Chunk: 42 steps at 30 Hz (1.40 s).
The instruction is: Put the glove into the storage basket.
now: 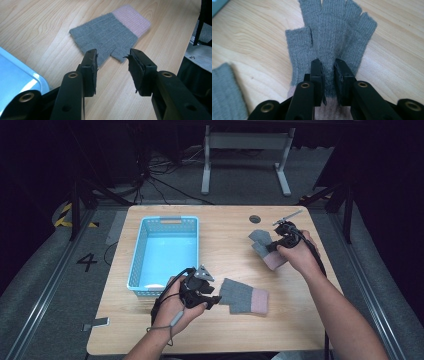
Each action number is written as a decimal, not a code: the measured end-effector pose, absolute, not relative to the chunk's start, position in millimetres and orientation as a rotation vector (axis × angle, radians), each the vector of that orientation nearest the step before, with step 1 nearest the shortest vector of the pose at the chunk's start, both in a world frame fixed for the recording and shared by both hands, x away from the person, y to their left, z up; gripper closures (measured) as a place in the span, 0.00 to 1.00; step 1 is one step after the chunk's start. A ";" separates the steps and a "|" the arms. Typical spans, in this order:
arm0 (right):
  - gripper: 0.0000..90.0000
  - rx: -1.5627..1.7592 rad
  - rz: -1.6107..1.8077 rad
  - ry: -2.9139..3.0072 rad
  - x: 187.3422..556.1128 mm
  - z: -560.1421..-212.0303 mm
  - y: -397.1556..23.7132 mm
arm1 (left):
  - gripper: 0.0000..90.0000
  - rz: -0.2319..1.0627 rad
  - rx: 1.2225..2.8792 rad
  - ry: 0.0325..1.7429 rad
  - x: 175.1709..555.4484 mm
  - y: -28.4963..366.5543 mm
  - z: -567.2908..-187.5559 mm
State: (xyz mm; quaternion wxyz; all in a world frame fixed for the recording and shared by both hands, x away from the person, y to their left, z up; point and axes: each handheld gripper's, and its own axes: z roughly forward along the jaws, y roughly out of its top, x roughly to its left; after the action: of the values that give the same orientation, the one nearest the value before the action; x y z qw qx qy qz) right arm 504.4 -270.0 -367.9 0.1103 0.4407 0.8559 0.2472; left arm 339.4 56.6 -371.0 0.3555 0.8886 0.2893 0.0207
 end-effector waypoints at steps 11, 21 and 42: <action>0.87 1.140 0.880 2.579 455.7 -346.3 -268.8 | 0.66 0.051 2.298 0.745 339.1 55.9 -370.6; 0.86 1.049 0.924 2.626 419.5 -339.3 -266.4 | 0.66 0.047 2.301 0.742 338.8 55.3 -370.8; 0.85 0.786 0.892 2.816 387.6 -355.8 -240.0 | 0.67 0.022 2.297 0.718 343.2 50.0 -367.2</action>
State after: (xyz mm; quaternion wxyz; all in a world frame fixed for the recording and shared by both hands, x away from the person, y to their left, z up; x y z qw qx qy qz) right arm 387.6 -240.0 -355.8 0.0427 0.2571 0.9204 0.2915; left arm 343.2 50.0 -367.2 0.3594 0.8907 0.2784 0.0085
